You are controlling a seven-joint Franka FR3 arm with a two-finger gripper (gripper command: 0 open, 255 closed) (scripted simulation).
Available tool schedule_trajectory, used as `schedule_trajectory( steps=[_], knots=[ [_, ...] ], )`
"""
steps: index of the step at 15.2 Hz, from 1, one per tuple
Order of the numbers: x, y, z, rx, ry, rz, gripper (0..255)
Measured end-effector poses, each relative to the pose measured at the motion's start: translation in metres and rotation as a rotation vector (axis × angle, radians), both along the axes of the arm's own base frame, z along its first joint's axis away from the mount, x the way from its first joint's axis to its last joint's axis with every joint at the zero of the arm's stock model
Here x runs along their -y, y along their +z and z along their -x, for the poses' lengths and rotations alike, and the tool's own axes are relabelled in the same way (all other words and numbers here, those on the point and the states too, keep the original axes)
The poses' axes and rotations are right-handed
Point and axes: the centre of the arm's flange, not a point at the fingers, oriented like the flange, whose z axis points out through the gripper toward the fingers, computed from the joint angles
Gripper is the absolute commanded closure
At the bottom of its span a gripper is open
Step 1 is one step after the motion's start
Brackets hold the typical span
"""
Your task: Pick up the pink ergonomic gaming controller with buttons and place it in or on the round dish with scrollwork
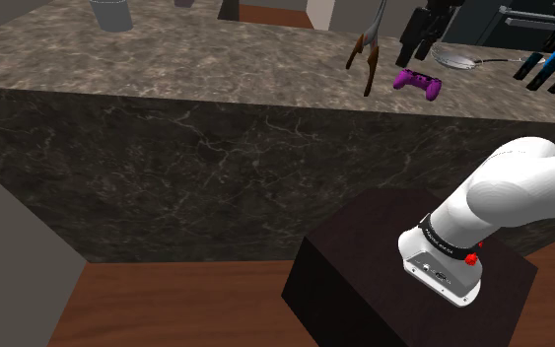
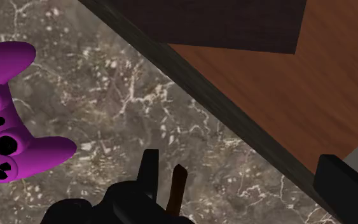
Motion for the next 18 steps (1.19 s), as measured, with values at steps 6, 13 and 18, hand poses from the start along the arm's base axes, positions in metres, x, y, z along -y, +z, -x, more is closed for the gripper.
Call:
schedule_trajectory(
  steps=[6, 13, 18],
  knots=[
    [0.048, -0.015, -0.002, 0.004, 0.020, 0.004, 0],
    [0.136, -0.041, -0.009, 0.010, 0.056, 0.012, 0],
    [0.188, -0.062, -0.012, 0.014, 0.079, 0.018, 0]
  ],
)
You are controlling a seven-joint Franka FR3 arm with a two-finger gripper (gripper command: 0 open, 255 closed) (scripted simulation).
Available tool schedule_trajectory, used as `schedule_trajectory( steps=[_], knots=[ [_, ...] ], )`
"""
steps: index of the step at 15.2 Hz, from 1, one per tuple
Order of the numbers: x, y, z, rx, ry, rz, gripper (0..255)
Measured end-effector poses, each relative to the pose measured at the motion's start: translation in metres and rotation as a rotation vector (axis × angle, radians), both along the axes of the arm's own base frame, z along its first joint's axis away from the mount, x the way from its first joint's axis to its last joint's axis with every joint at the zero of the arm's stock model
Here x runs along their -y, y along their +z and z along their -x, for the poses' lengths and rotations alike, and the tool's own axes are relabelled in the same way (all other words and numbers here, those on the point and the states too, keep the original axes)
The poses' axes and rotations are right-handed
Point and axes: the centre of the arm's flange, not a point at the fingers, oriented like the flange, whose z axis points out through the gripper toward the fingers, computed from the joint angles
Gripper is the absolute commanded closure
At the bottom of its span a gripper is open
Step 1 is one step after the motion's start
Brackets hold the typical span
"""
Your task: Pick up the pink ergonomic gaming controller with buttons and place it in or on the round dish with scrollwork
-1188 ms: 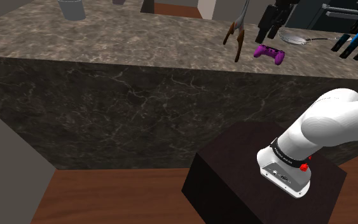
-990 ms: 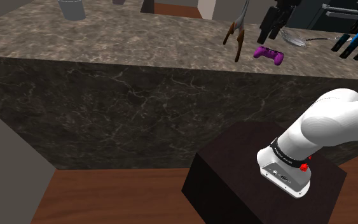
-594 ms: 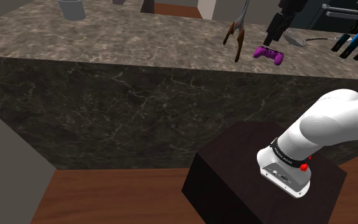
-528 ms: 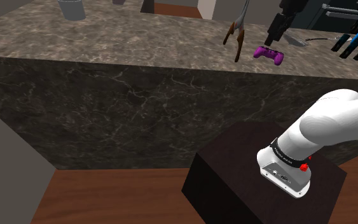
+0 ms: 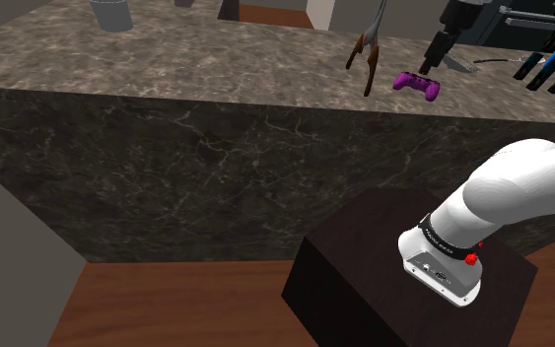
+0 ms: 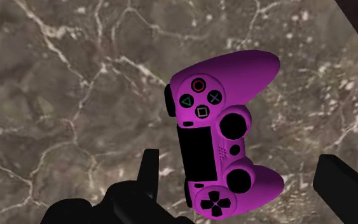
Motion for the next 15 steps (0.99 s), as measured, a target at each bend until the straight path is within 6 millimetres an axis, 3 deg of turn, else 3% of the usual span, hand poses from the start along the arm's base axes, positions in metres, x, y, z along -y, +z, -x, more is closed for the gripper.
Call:
schedule_trajectory(
  steps=[7, 13, 14, 15],
  knots=[
    [0.004, -0.034, 0.000, 0.000, 0.003, 0.001, 0],
    [0.004, -0.038, 0.000, 0.001, 0.003, 0.001, 0],
    [0.004, -0.038, 0.000, 0.001, 0.003, 0.001, 255],
    [0.004, -0.038, 0.000, 0.001, 0.003, 0.001, 255]
  ],
)
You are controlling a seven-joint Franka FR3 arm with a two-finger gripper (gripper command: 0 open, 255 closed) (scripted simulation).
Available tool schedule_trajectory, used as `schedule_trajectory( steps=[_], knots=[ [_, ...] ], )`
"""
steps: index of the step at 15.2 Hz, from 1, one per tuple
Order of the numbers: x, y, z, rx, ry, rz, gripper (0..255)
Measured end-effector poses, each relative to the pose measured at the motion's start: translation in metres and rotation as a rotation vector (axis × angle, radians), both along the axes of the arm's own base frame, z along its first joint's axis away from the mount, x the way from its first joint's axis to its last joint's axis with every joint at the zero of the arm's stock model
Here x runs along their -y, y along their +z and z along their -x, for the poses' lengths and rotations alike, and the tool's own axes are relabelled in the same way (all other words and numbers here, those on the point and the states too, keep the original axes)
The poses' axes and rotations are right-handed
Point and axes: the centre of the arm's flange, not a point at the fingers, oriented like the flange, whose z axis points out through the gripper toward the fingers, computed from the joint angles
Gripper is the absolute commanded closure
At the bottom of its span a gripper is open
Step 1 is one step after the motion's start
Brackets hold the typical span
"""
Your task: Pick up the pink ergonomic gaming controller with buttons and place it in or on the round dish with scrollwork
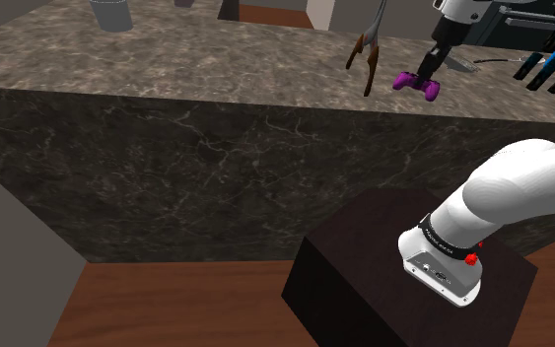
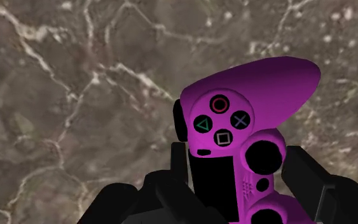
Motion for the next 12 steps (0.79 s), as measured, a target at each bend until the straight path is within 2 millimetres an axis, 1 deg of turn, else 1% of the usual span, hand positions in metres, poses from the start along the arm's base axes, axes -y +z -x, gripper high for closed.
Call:
schedule_trajectory(
  steps=[9, 12],
  knots=[
    [0.000, 0.000, 0.000, 0.000, 0.000, 0.000, 255],
    [0.000, 0.010, 0.000, 0.000, 0.000, 0.000, 255]
  ],
)
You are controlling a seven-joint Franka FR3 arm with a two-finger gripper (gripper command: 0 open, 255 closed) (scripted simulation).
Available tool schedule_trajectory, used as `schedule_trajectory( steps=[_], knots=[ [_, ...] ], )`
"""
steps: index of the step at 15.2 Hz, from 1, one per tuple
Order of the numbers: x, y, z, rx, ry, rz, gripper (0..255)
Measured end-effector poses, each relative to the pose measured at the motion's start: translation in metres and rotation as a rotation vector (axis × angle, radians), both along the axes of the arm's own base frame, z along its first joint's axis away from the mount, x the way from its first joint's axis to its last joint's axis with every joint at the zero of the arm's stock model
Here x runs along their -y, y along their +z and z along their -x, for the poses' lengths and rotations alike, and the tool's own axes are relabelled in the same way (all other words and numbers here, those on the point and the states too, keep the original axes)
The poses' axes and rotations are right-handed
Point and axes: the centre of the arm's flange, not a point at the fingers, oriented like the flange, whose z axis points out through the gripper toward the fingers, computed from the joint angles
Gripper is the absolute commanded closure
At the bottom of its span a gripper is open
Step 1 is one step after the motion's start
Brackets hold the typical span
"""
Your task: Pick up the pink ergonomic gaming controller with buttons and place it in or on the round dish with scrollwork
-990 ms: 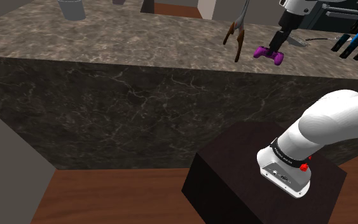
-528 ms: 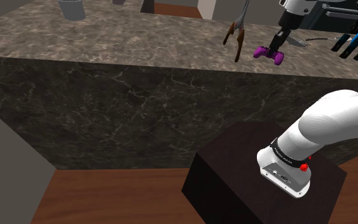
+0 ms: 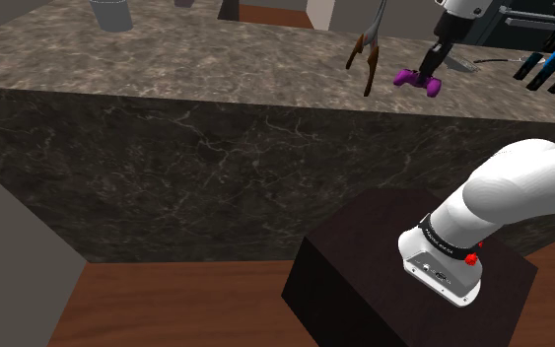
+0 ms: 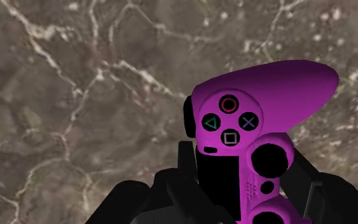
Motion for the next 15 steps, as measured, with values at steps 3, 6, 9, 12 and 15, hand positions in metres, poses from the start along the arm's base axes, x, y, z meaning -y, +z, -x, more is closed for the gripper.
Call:
schedule_trajectory(
  steps=[3, 6, 9, 12, 15],
  knots=[
    [0.000, 0.016, 0.000, 0.000, 0.000, 0.000, 255],
    [0.000, 0.031, 0.000, 0.000, 0.000, 0.000, 255],
    [0.000, 0.048, -0.001, 0.000, 0.000, 0.000, 255],
    [0.000, 0.064, 0.000, 0.000, 0.000, 0.000, 255],
    [0.000, 0.079, 0.000, 0.000, 0.000, 0.000, 255]
  ],
)
